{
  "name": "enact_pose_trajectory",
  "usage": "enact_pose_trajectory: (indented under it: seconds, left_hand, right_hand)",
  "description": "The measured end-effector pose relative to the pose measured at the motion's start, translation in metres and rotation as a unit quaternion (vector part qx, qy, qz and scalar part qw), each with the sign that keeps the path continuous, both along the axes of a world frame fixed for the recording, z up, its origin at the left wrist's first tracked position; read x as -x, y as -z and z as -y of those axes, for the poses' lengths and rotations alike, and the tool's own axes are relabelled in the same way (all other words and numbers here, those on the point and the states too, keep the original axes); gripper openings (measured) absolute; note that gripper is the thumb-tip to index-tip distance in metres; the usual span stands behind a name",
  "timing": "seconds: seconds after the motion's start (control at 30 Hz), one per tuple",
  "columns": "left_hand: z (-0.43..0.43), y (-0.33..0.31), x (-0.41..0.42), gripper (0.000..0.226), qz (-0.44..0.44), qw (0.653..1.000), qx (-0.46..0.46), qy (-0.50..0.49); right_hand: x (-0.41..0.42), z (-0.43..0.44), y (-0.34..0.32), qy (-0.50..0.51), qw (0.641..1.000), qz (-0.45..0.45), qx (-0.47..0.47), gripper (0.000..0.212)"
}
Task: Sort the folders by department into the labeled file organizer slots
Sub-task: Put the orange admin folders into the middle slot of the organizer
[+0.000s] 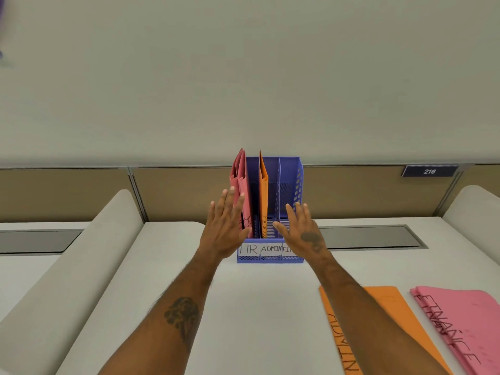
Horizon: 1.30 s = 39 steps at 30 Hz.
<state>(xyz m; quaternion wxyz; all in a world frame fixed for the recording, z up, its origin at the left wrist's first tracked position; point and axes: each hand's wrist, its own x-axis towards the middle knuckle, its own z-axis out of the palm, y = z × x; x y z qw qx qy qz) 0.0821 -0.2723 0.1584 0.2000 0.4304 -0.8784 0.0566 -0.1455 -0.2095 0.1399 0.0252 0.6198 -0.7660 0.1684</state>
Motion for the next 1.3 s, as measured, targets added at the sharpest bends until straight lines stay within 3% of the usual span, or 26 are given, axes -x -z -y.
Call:
enact_pose_trajectory:
  seconds: [0.13, 0.43, 0.83, 0.97, 1.3]
  left_hand:
    - [-0.027, 0.021, 0.003, 0.086, -0.011, 1.000, -0.009, 0.011]
    - [-0.095, 0.068, 0.045, 0.085, -0.018, 0.997, -0.059, 0.044]
    - [-0.197, 0.136, 0.140, 0.086, 0.042, 0.987, -0.148, 0.043]
    - [-0.233, 0.162, 0.167, 0.089, 0.042, 0.981, -0.190, 0.011]
    - [-0.292, 0.186, 0.214, 0.084, -0.008, 0.929, -0.322, -0.181]
  right_hand:
    - [0.011, -0.047, 0.011, 0.025, 0.999, -0.038, -0.004, 0.084]
    - [0.055, -0.144, 0.049, 0.088, 0.994, -0.028, -0.052, 0.086]
    - [0.149, -0.252, 0.116, 0.108, 0.982, 0.029, -0.151, 0.081]
    - [0.177, -0.279, 0.141, 0.094, 0.977, -0.015, -0.188, 0.080]
    - [0.210, -0.304, 0.182, 0.136, 0.950, 0.072, -0.271, 0.077]
